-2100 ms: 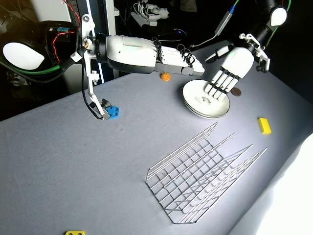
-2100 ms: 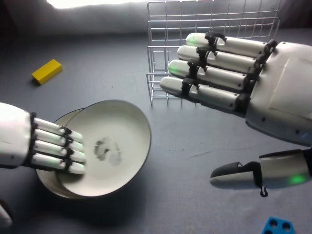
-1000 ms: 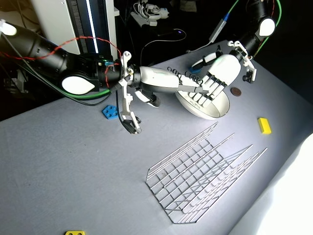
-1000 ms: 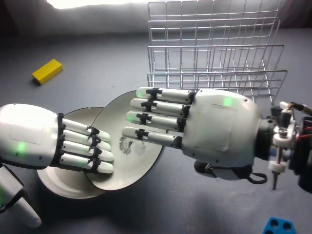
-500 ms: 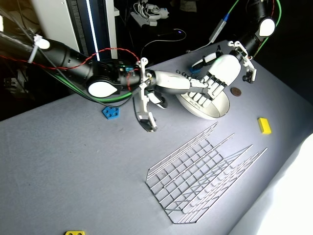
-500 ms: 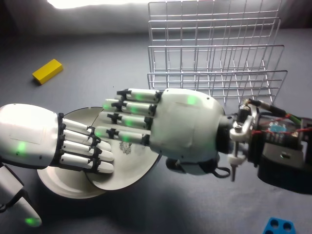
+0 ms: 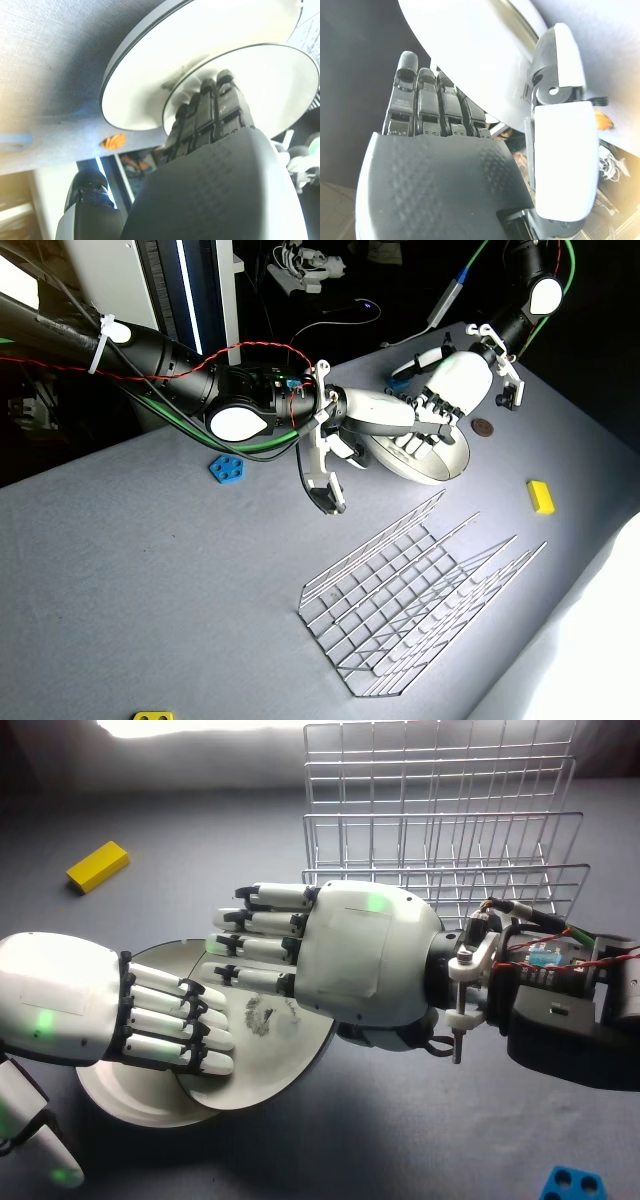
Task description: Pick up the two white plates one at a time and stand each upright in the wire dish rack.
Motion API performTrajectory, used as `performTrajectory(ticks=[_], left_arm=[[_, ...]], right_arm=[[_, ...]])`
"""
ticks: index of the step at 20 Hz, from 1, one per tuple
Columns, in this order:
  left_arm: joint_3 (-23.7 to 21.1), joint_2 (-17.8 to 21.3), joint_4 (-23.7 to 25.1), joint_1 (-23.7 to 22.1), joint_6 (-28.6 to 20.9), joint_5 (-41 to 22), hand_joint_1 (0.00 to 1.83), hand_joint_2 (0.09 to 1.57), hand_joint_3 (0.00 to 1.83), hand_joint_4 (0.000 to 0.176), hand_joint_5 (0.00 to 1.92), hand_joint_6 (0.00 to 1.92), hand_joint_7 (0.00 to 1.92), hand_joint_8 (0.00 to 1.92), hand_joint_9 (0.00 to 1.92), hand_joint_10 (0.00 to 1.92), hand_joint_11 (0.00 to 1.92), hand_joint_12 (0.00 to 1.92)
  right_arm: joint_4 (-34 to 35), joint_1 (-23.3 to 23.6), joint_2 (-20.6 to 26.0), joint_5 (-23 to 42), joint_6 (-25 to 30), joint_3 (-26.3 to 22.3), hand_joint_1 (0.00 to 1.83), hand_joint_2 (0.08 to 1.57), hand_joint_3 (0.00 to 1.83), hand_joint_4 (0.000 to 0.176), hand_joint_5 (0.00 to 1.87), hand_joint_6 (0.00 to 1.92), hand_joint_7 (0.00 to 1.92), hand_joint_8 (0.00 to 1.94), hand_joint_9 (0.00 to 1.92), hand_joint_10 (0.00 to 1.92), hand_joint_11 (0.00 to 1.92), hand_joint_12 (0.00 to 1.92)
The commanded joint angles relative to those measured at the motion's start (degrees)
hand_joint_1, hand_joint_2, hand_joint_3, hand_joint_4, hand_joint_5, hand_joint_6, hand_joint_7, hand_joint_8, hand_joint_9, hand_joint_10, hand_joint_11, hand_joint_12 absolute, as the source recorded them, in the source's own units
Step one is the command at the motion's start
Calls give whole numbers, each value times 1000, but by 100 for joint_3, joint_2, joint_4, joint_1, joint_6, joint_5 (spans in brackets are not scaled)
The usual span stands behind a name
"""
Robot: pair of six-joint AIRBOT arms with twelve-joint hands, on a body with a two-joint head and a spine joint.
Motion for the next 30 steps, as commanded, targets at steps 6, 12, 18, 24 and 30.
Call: performTrajectory(ticks=[6, 12, 18, 24, 30], left_arm=[[30, -94, -166, 30, 9, -95, 0, 1023, 0, 0, 0, 0, 0, 0, 0, 0, 0, 0], [44, -106, -209, 44, 9, -94, 0, 1020, 0, 0, 1, 0, 0, 0, 0, 0, 0, 0], [47, -62, -278, 25, -12, -98, 0, 1025, 0, 0, 18, 7, 0, 0, 0, 0, 0, 0], [117, 188, -649, -389, -562, -171, 0, 1023, 0, 0, 21, 6, 0, 0, 0, 0, 0, 0], [-8, 673, -701, -873, -1015, -148, 0, 1024, 0, 0, 8, 3, 0, 0, 0, 0, 0, 0]], right_arm=[[-35, 69, -16, 674, -15, -7, 1295, 1060, 0, 0, 731, 56, 764, 30, 750, 103, 349, 1197], [618, 73, -68, 726, 4, -4, 1385, 1061, 0, 0, 979, 946, 1077, 747, 1111, 856, 969, 843], [813, 66, -78, 774, 58, -4, 1404, 1019, 0, 0, 1069, 753, 1177, 623, 1234, 689, 1129, 718], [813, 256, -36, 712, 328, -21, 1404, 1022, 0, 0, 1037, 792, 1172, 637, 1230, 700, 1134, 716], [812, 468, 21, 660, 706, -92, 1402, 1022, 0, 0, 1063, 788, 1173, 592, 1214, 732, 1120, 703]])
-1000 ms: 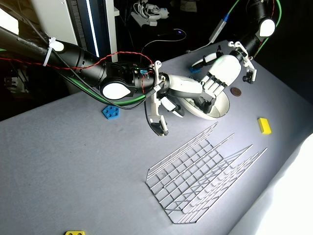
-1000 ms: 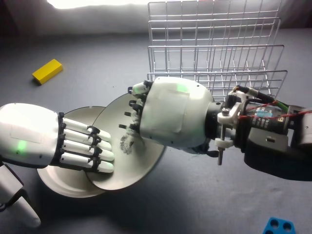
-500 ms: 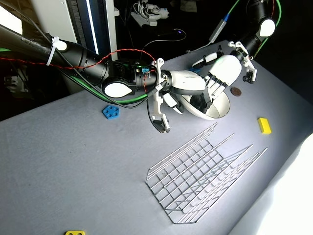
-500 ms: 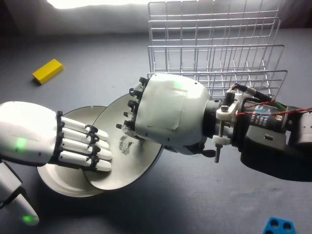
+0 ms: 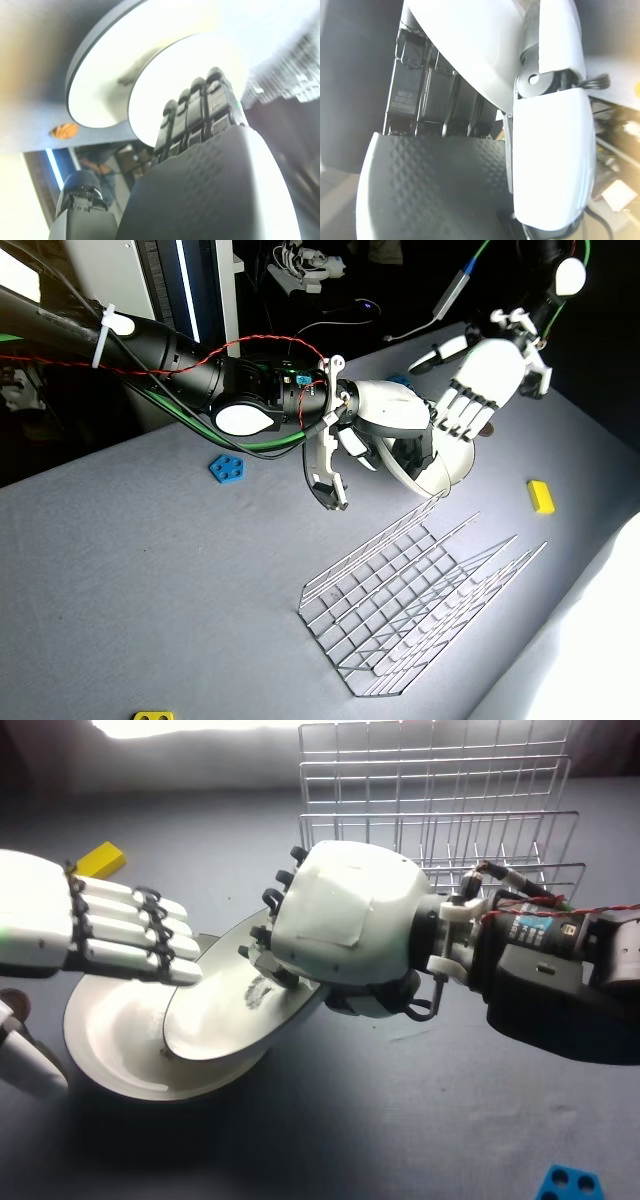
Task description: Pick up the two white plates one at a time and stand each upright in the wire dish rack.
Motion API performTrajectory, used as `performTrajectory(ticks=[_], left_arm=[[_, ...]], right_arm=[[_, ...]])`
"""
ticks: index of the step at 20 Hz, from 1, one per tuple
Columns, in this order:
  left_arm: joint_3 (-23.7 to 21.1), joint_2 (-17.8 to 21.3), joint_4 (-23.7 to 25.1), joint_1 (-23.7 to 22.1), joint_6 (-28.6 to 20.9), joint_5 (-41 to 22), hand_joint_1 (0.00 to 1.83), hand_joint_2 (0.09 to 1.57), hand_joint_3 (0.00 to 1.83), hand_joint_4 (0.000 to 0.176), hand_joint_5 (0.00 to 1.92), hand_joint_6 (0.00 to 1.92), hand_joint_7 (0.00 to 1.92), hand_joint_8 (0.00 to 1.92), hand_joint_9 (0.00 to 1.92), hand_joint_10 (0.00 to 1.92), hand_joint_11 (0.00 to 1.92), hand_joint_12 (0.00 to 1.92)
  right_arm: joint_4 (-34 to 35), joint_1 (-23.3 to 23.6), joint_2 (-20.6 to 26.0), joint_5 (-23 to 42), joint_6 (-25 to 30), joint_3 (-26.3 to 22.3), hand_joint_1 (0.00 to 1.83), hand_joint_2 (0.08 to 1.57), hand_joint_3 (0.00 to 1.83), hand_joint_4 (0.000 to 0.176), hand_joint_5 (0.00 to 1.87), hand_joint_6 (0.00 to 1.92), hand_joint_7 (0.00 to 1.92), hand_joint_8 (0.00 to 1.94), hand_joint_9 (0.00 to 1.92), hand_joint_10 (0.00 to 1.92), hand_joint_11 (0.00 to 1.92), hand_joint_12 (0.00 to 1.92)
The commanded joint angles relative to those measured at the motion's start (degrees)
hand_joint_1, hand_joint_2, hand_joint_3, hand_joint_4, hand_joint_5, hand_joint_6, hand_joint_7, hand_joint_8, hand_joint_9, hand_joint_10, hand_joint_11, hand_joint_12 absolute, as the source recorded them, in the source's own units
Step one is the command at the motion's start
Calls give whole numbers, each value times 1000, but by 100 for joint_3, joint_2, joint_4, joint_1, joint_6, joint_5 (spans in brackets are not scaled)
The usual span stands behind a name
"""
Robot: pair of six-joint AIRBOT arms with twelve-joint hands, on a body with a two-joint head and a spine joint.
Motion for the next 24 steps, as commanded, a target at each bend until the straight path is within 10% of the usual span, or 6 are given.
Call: performTrajectory(ticks=[1, 8, 24], left_arm=[[-33, 114, -406, -93, -53, -254, 0, 1024, 0, 0, 29, 12, 0, 0, 0, 0, 0, 0], [-100, 584, -409, -149, -161, -301, 0, 1039, 6, 0, 22, 4, 0, 0, 0, 0, 0, 0], [570, 688, -448, 34, -120, -279, 0, 1031, 1, 0, 20, 4, 0, 0, 0, 0, 0, 0]], right_arm=[[-20, 139, 41, 681, 66, -50, 1401, 1027, 0, 0, 1041, 825, 1158, 615, 1210, 741, 1113, 708], [-21, 684, 79, 319, 831, -122, 1403, 1017, 1, 0, 1069, 785, 1171, 591, 1239, 683, 1128, 693], [-25, 1945, 393, -1030, 4516, -117, 1400, 1030, 0, 0, 1033, 831, 1147, 654, 1202, 737, 1088, 712]])
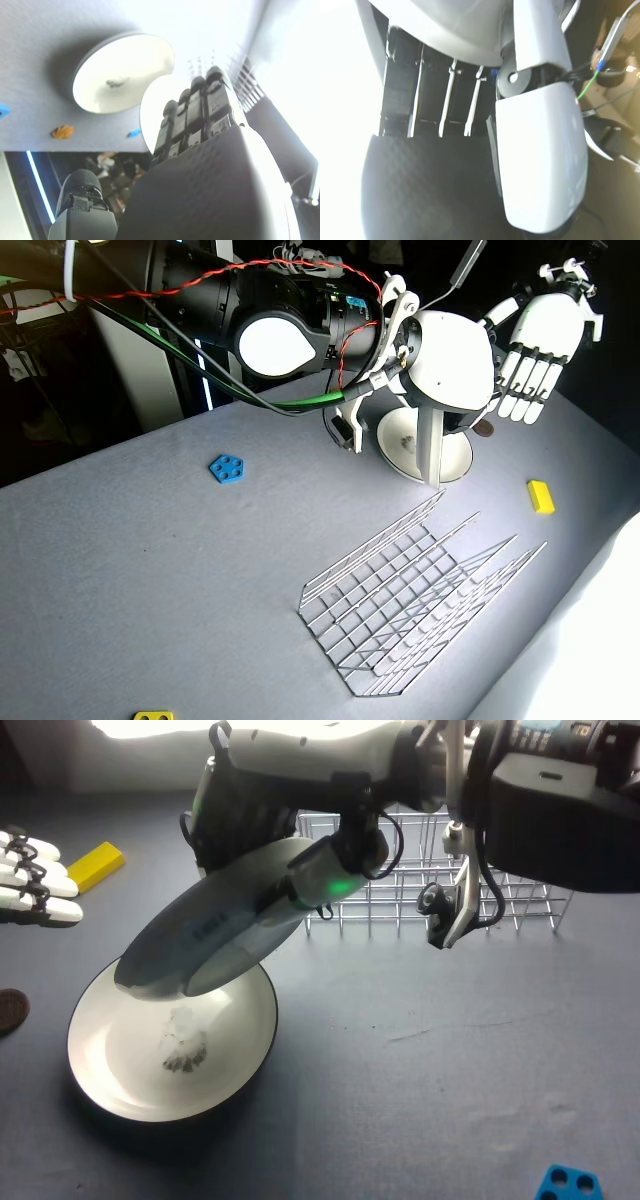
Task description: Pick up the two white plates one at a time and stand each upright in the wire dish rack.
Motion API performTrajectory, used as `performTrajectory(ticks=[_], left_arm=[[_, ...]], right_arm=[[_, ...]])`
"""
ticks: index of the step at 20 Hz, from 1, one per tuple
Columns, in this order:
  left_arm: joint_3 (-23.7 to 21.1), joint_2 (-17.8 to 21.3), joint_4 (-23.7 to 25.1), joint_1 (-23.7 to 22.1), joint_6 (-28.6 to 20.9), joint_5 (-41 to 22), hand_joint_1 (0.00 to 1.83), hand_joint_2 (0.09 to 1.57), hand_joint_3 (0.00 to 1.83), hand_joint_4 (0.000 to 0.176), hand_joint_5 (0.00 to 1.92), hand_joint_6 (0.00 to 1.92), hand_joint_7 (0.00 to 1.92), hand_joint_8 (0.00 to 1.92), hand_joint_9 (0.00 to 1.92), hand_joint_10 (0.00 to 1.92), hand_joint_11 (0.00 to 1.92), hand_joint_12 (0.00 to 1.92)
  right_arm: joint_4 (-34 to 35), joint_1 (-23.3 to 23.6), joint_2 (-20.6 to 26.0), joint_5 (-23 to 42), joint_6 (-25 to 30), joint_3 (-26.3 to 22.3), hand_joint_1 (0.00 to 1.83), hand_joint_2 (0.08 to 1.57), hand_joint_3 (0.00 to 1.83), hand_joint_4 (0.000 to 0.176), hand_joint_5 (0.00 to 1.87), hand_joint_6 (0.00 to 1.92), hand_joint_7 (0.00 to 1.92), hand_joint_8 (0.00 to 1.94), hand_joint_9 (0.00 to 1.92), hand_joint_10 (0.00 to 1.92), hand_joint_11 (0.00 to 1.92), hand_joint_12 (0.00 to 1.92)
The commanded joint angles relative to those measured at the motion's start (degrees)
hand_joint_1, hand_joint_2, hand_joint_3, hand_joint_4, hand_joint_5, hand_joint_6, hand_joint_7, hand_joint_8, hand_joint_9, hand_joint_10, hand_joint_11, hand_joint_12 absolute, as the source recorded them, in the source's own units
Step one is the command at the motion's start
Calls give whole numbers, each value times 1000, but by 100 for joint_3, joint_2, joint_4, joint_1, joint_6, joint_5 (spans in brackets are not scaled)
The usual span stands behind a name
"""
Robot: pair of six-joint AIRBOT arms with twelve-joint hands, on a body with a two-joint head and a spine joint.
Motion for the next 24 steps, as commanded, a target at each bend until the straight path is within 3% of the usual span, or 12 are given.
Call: performTrajectory(ticks=[1, 2, 10, 13, 14, 17, 24], left_arm=[[74, 20, -440, 11, 17, -163, 0, 1030, 0, 0, 14, 1, 0, 0, 0, 0, 0, 0], [106, 9, -440, 42, 45, -163, 0, 1034, 2, 0, 20, 4, 0, 0, 0, 0, 0, 0], [291, -48, -441, 246, 174, -163, 0, 1036, 3, 0, 21, 4, 0, 0, 0, 0, 0, 0], [306, -54, -440, 249, 174, -163, 0, 1030, 0, 0, 22, 3, 0, 0, 0, 0, 0, 0], [306, -56, -439, 248, 173, -164, 0, 1031, 0, 0, 18, 1, 0, 0, 0, 0, 0, 0], [280, -40, -432, 239, 166, -164, 0, 1033, 1, 0, 20, 5, 0, 0, 0, 0, 0, 0], [283, -117, -233, 185, -33, -175, 0, 1040, 4, 0, 45, 12, 11, 4, 0, 0, 0, 0]], right_arm=[[51, 169, 29, 786, 186, -23, 1400, 1030, 0, 0, 1046, 820, 1146, 656, 1187, 760, 1085, 717], [50, 209, 36, 765, 291, -13, 1403, 1019, 0, 0, 1061, 802, 1182, 577, 1230, 691, 1113, 707], [53, 611, 68, 414, 1977, 384, 1403, 1020, 1, 0, 1033, 850, 1180, 597, 1246, 638, 1144, 654], [56, 800, 175, 281, 2447, 461, 1402, 1021, 0, 0, 1071, 793, 1169, 604, 1213, 711, 1127, 652], [61, 845, 215, 260, 2546, 468, 1405, 1012, 0, 0, 1084, 758, 1183, 590, 1256, 639, 1152, 654], [202, 895, 312, 220, 2637, 486, 1401, 1027, 1, 0, 1042, 840, 1156, 637, 1208, 707, 1112, 677], [425, 801, 521, 170, 2639, 606, 1403, 1016, 0, 0, 1081, 783, 1200, 553, 1213, 699, 1116, 671]])
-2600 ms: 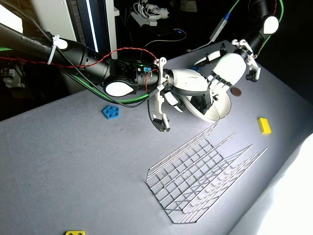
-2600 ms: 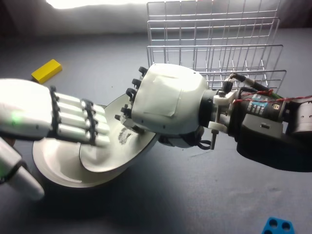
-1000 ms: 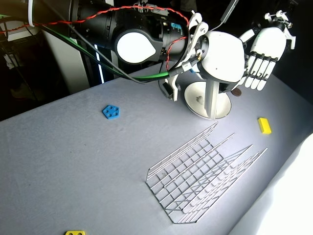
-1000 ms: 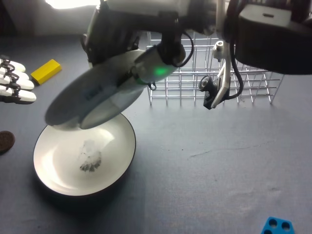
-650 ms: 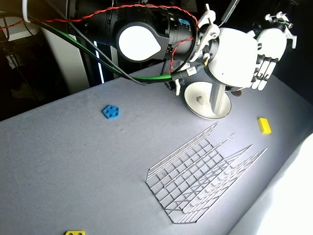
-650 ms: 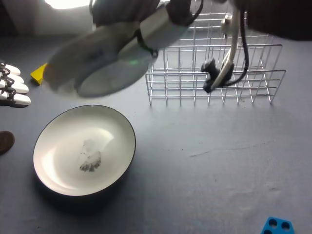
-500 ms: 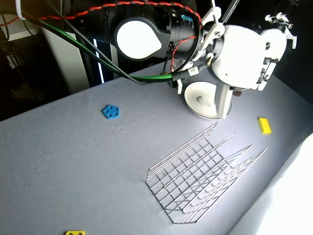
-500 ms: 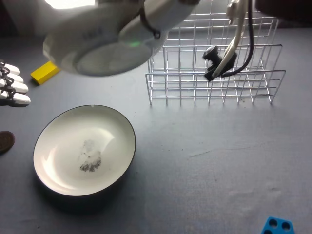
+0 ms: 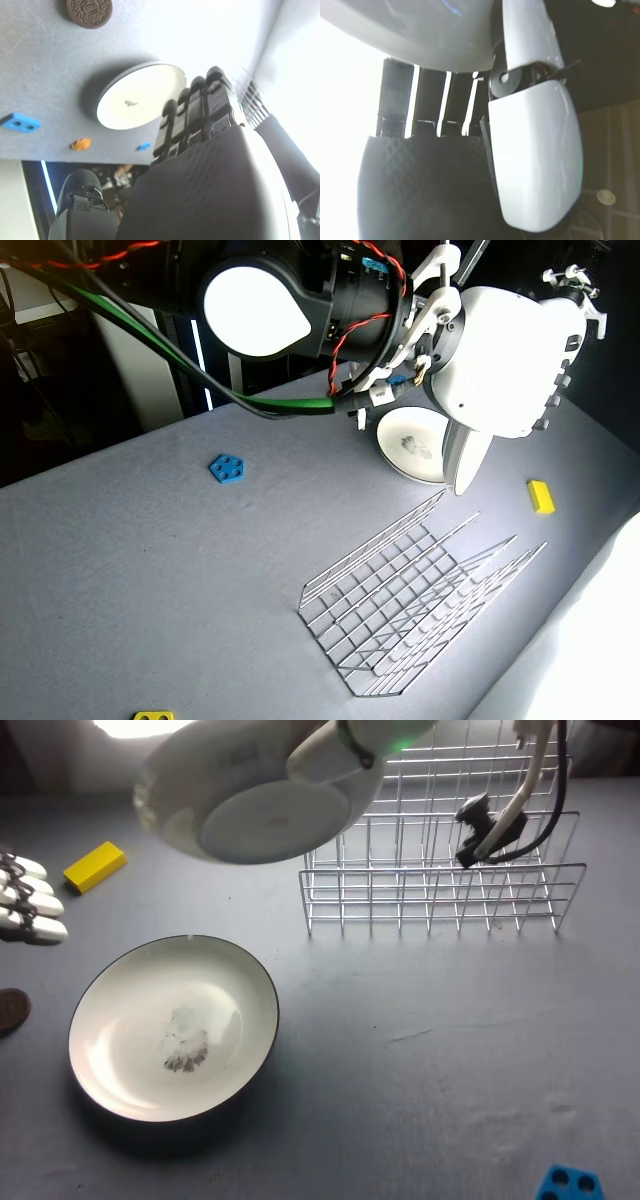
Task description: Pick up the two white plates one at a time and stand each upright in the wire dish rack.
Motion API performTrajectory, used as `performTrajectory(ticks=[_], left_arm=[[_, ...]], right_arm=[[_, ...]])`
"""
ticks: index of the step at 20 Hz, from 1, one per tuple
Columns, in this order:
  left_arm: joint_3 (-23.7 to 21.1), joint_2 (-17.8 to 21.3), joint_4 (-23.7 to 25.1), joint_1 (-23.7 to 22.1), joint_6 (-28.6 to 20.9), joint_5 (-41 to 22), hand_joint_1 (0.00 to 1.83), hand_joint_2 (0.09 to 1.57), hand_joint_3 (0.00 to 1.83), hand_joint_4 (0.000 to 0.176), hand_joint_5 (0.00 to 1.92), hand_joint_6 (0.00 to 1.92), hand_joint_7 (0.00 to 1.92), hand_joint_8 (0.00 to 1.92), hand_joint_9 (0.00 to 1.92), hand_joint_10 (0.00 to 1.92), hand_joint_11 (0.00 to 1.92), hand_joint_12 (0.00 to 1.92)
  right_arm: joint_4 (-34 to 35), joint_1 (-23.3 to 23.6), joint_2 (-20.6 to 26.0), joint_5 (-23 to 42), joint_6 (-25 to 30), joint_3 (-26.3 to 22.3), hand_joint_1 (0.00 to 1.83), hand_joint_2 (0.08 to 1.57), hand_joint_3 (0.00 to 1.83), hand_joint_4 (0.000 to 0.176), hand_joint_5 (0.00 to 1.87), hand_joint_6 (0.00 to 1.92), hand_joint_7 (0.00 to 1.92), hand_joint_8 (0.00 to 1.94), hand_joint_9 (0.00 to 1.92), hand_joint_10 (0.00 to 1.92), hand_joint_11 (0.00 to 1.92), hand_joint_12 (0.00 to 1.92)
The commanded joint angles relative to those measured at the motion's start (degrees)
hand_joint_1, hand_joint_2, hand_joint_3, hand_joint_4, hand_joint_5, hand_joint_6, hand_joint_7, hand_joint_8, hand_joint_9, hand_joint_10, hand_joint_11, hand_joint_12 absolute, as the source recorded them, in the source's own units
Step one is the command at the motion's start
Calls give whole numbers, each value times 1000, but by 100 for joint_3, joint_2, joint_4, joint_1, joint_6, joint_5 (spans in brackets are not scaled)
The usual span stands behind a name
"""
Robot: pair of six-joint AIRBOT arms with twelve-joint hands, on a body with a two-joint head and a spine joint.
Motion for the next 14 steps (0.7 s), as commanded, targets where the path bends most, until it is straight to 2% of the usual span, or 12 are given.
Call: performTrajectory(ticks=[1, 5, 11, 14], left_arm=[[40, 40, -380, -54, -16, -154, 0, 1041, 4, 0, 37, 7, 1, 0, 0, 0, 0, 0], [33, -21, -298, -231, -66, -167, 0, 1033, 0, 0, 33, 3, 0, 0, 0, 0, 0, 0], [-214, -69, 180, -785, -214, -166, 0, 1043, 5, 0, 48, 7, 11, 4, 0, 0, 0, 0], [-246, -150, 288, -857, -317, -165, 0, 1043, 4, 0, 28, 0, 0, 0, 0, 0, 0, 0]], right_arm=[[139, 61, 42, 848, 119, -1, 1402, 1020, 1, 0, 1069, 795, 1183, 585, 1206, 716, 1107, 682], [294, 47, 81, 1043, 119, 17, 1406, 1006, 0, 0, 1102, 736, 1217, 537, 1253, 627, 1139, 662], [477, 182, 90, 1112, 136, 263, 1404, 1014, 1, 0, 1068, 788, 1205, 534, 1242, 669, 1127, 671], [517, 214, 125, 1075, 170, 348, 1405, 1009, 0, 0, 1095, 751, 1222, 495, 1248, 660, 1140, 661]])
